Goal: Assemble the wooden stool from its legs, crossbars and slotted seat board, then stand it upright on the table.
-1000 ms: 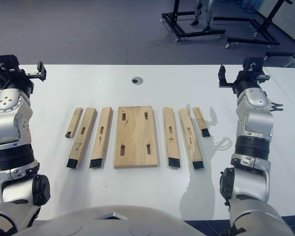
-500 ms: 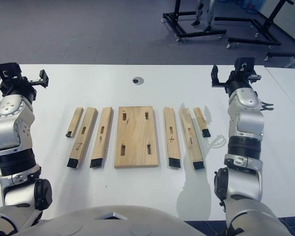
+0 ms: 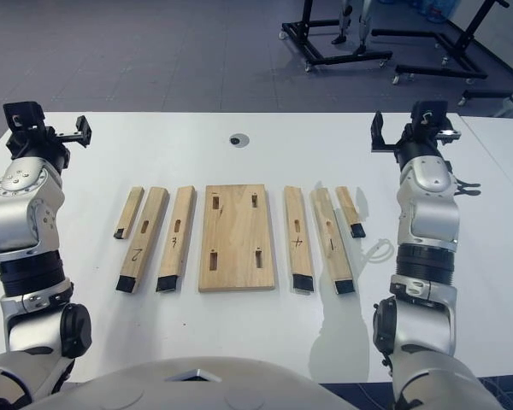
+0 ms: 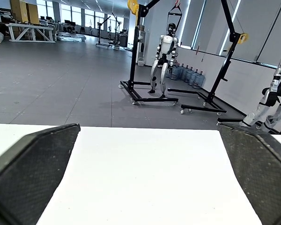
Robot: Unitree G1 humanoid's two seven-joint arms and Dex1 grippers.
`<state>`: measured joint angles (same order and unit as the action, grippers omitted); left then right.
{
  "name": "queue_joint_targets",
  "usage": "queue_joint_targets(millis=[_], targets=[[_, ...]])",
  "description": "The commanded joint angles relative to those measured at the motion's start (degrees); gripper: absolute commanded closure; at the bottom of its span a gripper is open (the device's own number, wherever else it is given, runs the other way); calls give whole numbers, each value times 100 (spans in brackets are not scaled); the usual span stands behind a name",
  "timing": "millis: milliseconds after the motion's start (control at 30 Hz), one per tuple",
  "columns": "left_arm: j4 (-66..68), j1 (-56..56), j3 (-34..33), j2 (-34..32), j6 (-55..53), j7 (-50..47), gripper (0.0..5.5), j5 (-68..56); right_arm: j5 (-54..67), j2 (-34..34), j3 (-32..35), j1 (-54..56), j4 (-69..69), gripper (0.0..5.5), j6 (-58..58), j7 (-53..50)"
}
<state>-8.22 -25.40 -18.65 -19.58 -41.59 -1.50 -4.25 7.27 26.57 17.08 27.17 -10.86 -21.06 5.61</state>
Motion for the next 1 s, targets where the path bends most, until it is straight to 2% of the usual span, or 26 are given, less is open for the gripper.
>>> queue_joint_targets(millis=[33, 333, 733, 900, 1000], targets=[[-32, 76, 52, 24, 89, -16, 55, 30, 36, -43, -39, 7, 46, 10, -31, 66], [-18, 105, 128, 1, 240, 5, 55, 88, 98, -57, 21, -31, 34, 10, -64, 116], [-160, 306, -196, -23, 76, 3, 55, -27, 382, 261, 104, -333, 560, 10, -855, 593], [-411, 700, -375, -92, -151, 146, 55, -115, 608, 455, 56, -1003, 1253, 10, -1754, 1002], [-651, 1013, -608, -96, -355, 192, 55, -222, 1004, 640, 299, -1410, 1633, 10, -2586, 1350]])
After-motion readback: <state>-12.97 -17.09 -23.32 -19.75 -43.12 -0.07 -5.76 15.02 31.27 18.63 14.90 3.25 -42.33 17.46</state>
